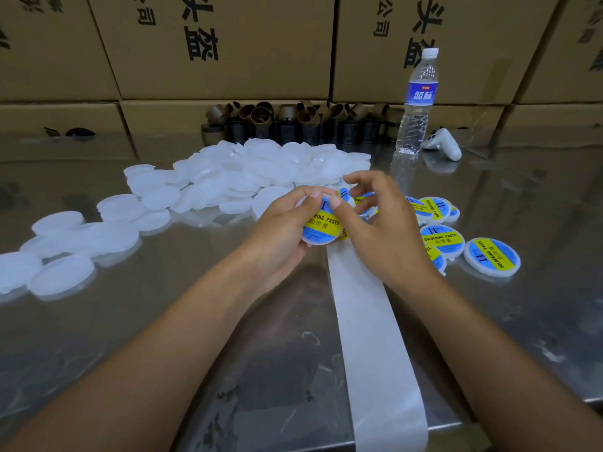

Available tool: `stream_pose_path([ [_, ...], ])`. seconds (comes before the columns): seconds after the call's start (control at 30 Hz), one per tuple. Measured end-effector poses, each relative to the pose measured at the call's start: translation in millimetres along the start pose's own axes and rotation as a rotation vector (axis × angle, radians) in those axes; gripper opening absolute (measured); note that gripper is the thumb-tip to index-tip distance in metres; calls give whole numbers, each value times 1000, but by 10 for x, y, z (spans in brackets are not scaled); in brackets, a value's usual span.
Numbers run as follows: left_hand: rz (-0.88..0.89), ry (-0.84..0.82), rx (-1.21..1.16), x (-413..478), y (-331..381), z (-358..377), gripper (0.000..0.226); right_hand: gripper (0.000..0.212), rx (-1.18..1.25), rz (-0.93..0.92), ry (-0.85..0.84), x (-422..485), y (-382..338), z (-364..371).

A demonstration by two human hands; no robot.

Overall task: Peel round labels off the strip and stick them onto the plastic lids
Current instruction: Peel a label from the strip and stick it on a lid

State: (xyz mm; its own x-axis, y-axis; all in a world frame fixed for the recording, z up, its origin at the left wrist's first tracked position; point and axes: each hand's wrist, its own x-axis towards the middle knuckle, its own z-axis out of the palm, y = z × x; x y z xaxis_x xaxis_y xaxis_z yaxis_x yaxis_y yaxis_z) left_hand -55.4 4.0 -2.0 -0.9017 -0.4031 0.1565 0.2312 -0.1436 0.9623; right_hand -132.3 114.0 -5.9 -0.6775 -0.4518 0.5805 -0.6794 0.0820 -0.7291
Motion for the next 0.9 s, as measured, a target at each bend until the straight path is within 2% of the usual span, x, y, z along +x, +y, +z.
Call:
stream_pose_path([
  [0.1,37,36,21,-4,25,-10,22,8,138,82,-57,20,-41,-7],
  [0.2,37,21,31,0,26,-7,22,11,196,99,-182,6,-69,-5],
  [0.27,39,6,26,2,15,1,22,14,192,96,-205,8,-69,-10],
  [0.47,59,6,118,18,-31,-58,15,11,227,145,-78,35,-51,-26],
  [0.57,75,42,118,25,-29,-68,13,5,236,138,-83,30,-56,-25],
  [0.7,85,66,97,29,-29,-65,13,12,218,130,-126,26,-63,-19],
  [0.9,72,33,98,17,-29,-44,9,12,194,125,-76,22,-68,-37],
])
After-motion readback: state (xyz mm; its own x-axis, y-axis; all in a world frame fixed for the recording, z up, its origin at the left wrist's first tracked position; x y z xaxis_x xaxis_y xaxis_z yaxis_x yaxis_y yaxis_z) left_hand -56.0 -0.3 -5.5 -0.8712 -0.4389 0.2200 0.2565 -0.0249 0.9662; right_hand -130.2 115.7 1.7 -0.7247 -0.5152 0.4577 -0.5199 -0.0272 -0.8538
